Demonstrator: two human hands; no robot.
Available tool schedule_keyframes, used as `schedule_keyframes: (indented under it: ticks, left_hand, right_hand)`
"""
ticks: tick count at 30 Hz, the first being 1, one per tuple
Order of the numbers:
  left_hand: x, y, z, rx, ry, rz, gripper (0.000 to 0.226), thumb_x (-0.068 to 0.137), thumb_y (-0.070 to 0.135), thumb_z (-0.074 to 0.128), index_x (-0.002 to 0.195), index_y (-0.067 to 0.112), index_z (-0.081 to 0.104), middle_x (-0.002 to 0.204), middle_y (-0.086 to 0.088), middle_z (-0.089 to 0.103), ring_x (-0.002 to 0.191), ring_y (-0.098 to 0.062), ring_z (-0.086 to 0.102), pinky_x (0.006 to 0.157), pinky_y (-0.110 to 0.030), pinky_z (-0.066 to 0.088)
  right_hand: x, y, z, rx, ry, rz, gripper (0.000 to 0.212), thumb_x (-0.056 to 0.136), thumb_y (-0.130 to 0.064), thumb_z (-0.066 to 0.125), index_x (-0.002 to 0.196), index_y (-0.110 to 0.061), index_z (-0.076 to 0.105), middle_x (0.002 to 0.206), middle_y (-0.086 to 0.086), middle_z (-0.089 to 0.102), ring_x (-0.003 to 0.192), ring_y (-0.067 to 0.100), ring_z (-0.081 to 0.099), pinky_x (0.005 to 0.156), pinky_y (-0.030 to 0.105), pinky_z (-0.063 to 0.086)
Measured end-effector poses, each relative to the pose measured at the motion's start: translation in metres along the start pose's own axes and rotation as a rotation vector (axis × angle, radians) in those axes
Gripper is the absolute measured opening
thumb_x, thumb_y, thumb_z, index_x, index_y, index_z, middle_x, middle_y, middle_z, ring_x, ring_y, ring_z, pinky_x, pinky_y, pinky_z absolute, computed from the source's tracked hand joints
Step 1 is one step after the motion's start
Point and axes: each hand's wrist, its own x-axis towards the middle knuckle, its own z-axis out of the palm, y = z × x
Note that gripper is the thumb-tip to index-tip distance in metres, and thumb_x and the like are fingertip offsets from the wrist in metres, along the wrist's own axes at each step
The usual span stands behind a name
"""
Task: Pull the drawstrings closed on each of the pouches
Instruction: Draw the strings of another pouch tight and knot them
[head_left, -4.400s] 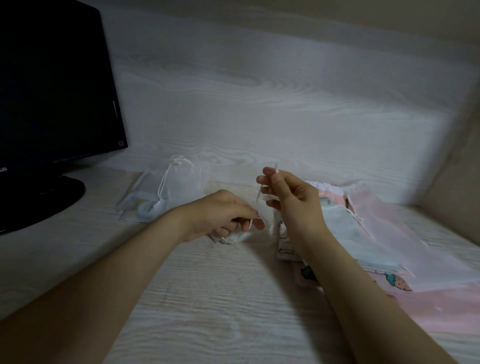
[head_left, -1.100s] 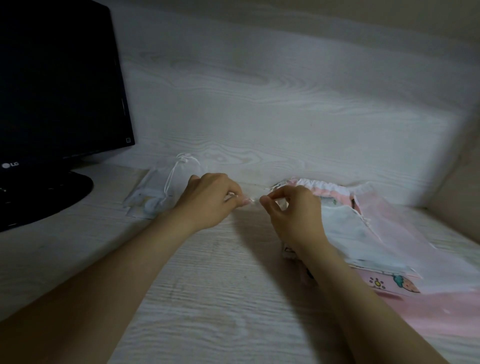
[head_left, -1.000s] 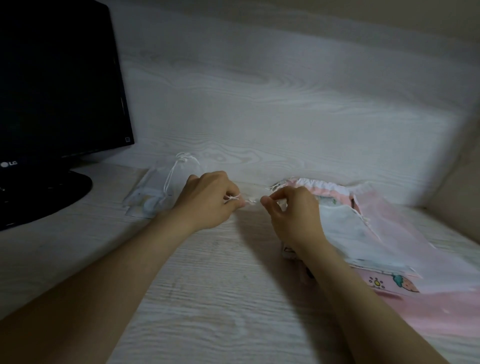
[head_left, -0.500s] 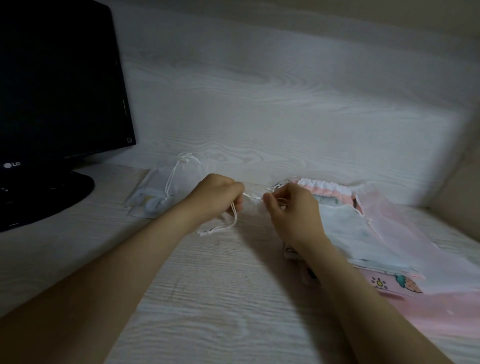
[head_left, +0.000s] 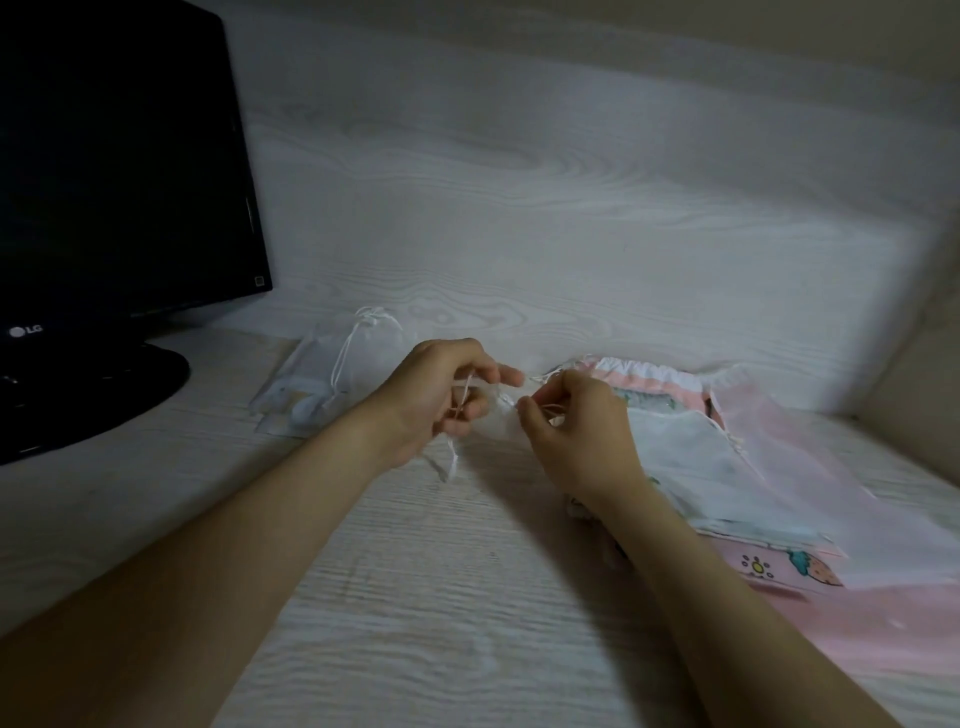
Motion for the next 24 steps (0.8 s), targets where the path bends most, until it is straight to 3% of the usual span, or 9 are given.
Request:
schedule_keyframes:
  ticks: [3,7,12,18,24]
  left_hand:
    - [0.001,0.0,0.0,0.06,-0.06,-0.027,0.02,0.097,0.012,0.047,0.079,0.009,0.055,0.085,-0.013,0.068,0.049,-0.013,0.032,0.045,-0.023,0.019]
    - [0.003,-0.004,0.001,0.274,-0.035,-0.048,0.023,0.1,0.014,0.044,0.078,0.02,0.049,0.067,0.001,0.045,0.05,-0.011,0.027,0.046,-0.024,0.02]
    - [0.002,-0.013,0.004,0.513,-0.065,-0.085,0.023,0.106,0.028,0.046,0.084,0.026,0.055,0.068,0.008,0.049,0.052,-0.01,0.034,0.049,-0.026,0.027]
    - [-0.002,-0.011,0.007,0.502,-0.09,-0.118,0.025,0.113,0.029,0.039,0.094,0.022,0.055,0.069,0.007,0.048,0.049,-0.007,0.031,0.047,-0.023,0.023]
    - [0.001,-0.011,0.006,0.527,-0.042,-0.084,0.024,0.11,0.025,0.041,0.092,0.023,0.057,0.07,0.006,0.05,0.047,-0.007,0.035,0.044,-0.021,0.027]
  right_hand:
    - [-0.001,0.0,-0.001,0.01,-0.004,-0.041,0.013,0.092,-0.026,0.076,0.084,-0.018,0.07,0.077,-0.015,0.069,0.078,-0.003,0.067,0.066,0.007,0.045]
    - [0.0,0.0,-0.002,0.04,0.017,-0.074,0.01,0.091,-0.026,0.079,0.083,-0.021,0.076,0.076,-0.016,0.073,0.08,-0.005,0.069,0.068,0.008,0.047]
    - [-0.002,-0.006,-0.004,0.046,0.02,-0.143,0.011,0.1,-0.027,0.069,0.092,-0.023,0.076,0.068,-0.015,0.069,0.072,-0.002,0.066,0.063,0.009,0.043]
    - [-0.003,-0.007,-0.003,0.019,-0.005,-0.17,0.01,0.097,-0.023,0.07,0.101,-0.023,0.08,0.085,-0.015,0.077,0.077,-0.007,0.064,0.069,0.002,0.042]
    - [0.0,-0.004,-0.008,0.055,-0.069,-0.225,0.015,0.096,-0.018,0.073,0.104,-0.026,0.083,0.069,-0.025,0.067,0.073,-0.003,0.068,0.068,0.009,0.045]
